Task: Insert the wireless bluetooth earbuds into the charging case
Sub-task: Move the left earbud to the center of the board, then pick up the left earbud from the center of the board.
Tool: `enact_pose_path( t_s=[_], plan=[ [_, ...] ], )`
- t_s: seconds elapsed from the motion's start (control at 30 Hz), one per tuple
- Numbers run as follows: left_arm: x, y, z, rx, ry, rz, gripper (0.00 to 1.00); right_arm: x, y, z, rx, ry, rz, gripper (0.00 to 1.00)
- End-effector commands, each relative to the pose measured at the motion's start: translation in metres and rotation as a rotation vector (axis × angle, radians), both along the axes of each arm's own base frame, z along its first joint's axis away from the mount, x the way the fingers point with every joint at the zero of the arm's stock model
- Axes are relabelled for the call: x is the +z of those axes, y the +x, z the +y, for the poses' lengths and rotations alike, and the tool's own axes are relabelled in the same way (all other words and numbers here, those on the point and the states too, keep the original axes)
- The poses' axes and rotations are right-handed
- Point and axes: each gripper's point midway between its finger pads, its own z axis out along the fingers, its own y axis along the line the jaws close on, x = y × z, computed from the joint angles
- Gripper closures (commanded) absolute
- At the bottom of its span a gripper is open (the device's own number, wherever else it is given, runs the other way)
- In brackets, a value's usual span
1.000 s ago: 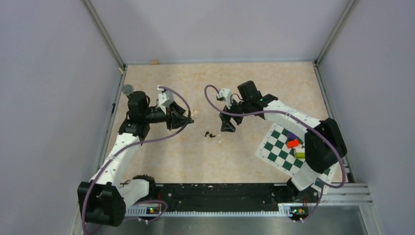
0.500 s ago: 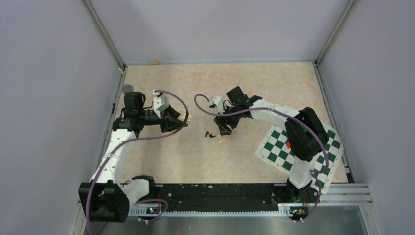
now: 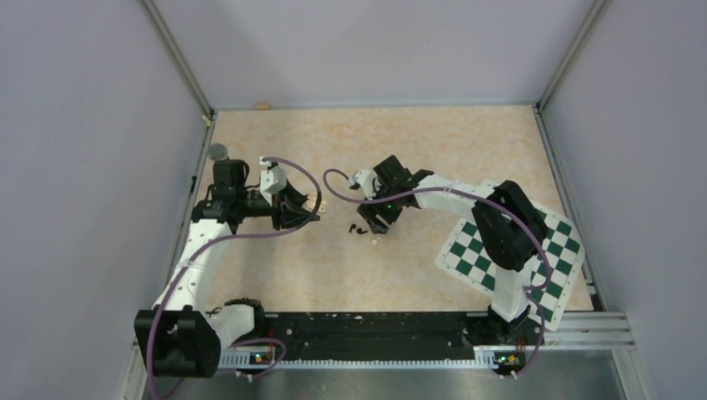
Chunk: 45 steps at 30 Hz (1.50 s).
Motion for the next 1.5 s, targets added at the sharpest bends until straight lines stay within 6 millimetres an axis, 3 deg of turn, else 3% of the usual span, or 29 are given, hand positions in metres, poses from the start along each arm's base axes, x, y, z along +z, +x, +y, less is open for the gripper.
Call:
enact_pose_path(
  t_s=[0.0, 0.2, 0.4, 0.53, 0.73, 0.87, 1.1, 1.47],
  plan=[
    [0.017, -0.004, -0.001, -0.038, -0.037, -0.067, 1.00, -0.004, 0.011, 0.002, -0.040, -0.026, -0.051, 0.31],
    [0.016, -0.005, -0.001, -0.049, -0.041, -0.054, 1.00, -0.008, 0.014, 0.000, -0.050, -0.065, -0.082, 0.31],
    [0.016, -0.006, -0.001, -0.060, -0.048, -0.040, 1.00, 0.001, 0.035, -0.009, -0.126, -0.101, -0.185, 0.32],
    [0.017, -0.008, -0.001, -0.067, -0.050, -0.036, 1.00, 0.010, 0.038, -0.009, -0.134, -0.073, -0.194, 0.33],
    [0.015, -0.009, -0.002, -0.082, -0.056, -0.045, 1.00, 0.041, 0.029, -0.002, -0.124, 0.125, -0.034, 0.37],
    [0.015, -0.010, -0.002, -0.089, -0.061, -0.035, 1.00, 0.047, 0.028, -0.004, -0.193, 0.232, 0.128, 0.43],
    [0.015, -0.012, -0.002, -0.098, -0.065, -0.039, 1.00, 0.033, 0.012, 0.011, -0.250, 0.290, 0.313, 0.52],
    [0.014, -0.013, -0.002, -0.106, -0.068, -0.044, 1.00, -0.002, 0.003, 0.014, -0.287, 0.253, 0.402, 0.56]
  ],
)
